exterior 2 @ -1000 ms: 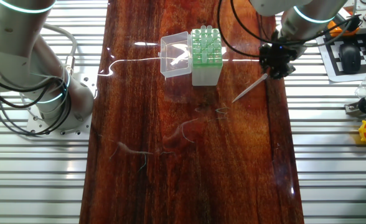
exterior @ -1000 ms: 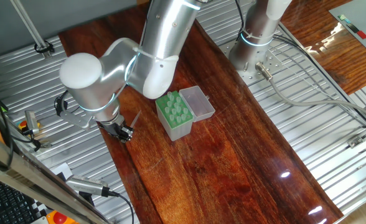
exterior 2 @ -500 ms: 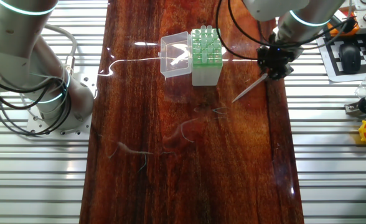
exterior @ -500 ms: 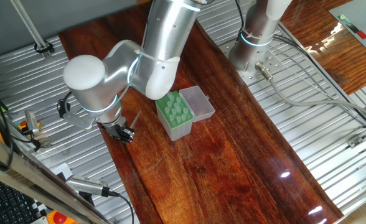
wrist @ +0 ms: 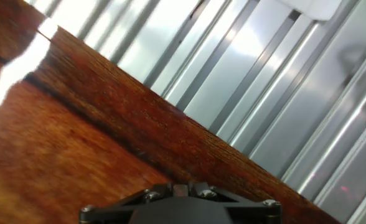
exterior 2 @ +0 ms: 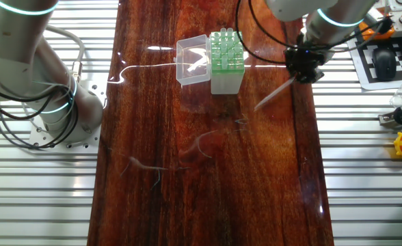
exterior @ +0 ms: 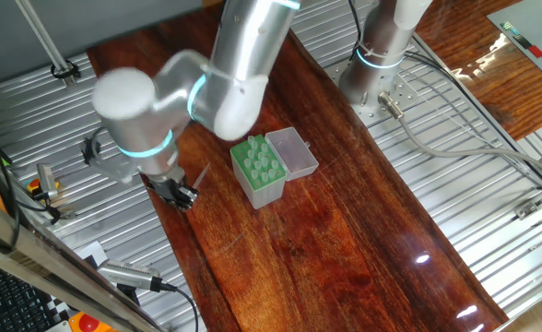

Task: Insert a large pipette tip into the holder for large pipette tips

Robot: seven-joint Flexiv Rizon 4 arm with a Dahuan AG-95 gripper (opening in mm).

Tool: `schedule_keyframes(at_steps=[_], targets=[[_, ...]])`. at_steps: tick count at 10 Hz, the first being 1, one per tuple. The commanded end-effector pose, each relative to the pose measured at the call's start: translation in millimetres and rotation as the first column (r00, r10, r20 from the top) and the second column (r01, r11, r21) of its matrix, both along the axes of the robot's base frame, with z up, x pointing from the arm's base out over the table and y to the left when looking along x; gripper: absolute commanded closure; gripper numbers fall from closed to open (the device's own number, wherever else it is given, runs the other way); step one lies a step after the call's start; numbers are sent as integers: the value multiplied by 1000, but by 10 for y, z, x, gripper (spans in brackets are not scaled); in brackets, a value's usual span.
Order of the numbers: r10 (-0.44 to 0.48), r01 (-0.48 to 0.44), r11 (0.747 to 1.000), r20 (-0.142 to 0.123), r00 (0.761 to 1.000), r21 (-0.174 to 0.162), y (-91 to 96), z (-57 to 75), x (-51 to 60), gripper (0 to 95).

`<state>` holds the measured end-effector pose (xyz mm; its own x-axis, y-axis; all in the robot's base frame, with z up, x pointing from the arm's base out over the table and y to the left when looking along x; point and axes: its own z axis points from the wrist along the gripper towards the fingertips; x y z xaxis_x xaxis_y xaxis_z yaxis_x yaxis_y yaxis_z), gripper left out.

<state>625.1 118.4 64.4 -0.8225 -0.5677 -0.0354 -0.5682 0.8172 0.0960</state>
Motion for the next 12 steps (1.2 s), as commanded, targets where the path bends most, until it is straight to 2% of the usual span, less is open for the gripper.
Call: schedule_keyframes(at_steps=[1,2,3,5,9,12], targets=[[-39,38,999,36,999,23,131,401,-48,950],[-84,81,995,58,995,61,248,665,-85,950],[-109,103,992,72,991,79,325,828,-106,950],[-136,130,988,77,988,86,434,1034,-125,950],[-173,163,981,102,980,104,562,1204,-211,950],[-226,210,966,93,970,152,610,1288,-299,950]])
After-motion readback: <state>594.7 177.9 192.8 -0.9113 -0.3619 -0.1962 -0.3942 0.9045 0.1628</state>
